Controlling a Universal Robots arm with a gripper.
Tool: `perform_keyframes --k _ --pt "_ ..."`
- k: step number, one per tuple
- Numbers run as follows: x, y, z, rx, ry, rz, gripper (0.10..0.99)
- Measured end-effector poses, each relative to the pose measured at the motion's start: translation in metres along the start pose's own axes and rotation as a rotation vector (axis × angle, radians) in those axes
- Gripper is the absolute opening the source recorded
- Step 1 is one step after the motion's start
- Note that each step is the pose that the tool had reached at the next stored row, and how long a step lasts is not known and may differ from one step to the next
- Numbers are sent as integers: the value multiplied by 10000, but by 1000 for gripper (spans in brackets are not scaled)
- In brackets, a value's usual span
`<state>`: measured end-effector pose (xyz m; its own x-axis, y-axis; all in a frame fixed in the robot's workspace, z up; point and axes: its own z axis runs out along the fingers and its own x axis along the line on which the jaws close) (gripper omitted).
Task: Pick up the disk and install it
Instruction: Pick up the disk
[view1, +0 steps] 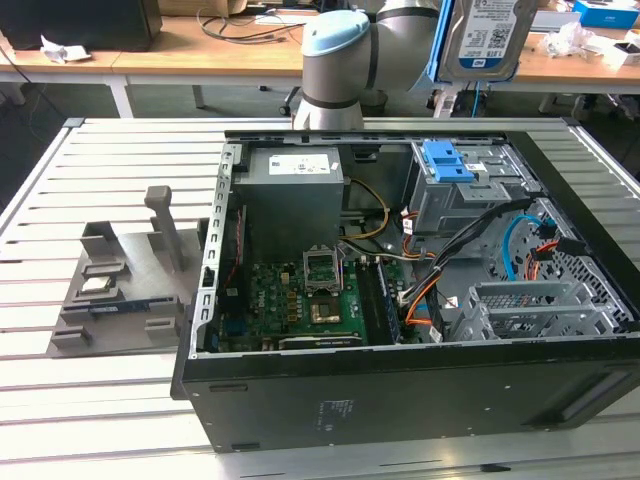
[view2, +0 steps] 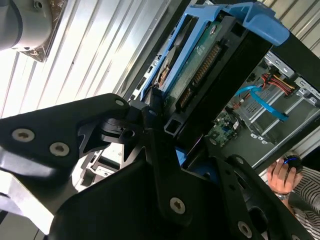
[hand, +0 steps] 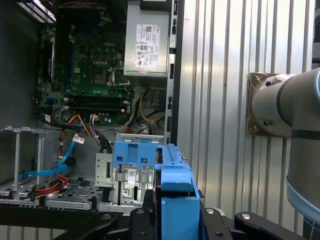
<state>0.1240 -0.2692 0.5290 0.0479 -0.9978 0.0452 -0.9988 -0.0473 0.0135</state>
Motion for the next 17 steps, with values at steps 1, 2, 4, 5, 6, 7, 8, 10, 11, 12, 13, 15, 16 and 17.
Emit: perform_keyframes --k 1,2,4,5,6,7,8,10,11,12,13,15,16,17 --pt "0 -1 -1 0 2 0 365" --pt "0 -3 0 0 0 0 365" --pt "1 -4 0 1 0 0 365" --pt "5 -4 0 0 0 0 365" --pt "12 -4 -1 0 2 1 365" --pt "23 -3 0 0 2 1 365" --pt "39 -3 1 0 1 0 365" --pt "100 0 4 0 -1 0 365" --pt "124 1 6 0 0 0 365" --pt "145 2 6 0 -1 0 365" --pt "190 5 8 0 1 0 365" --pt "228 6 10 0 0 0 365" --pt "253 8 12 0 0 0 365" --pt "269 8 12 0 -1 0 365"
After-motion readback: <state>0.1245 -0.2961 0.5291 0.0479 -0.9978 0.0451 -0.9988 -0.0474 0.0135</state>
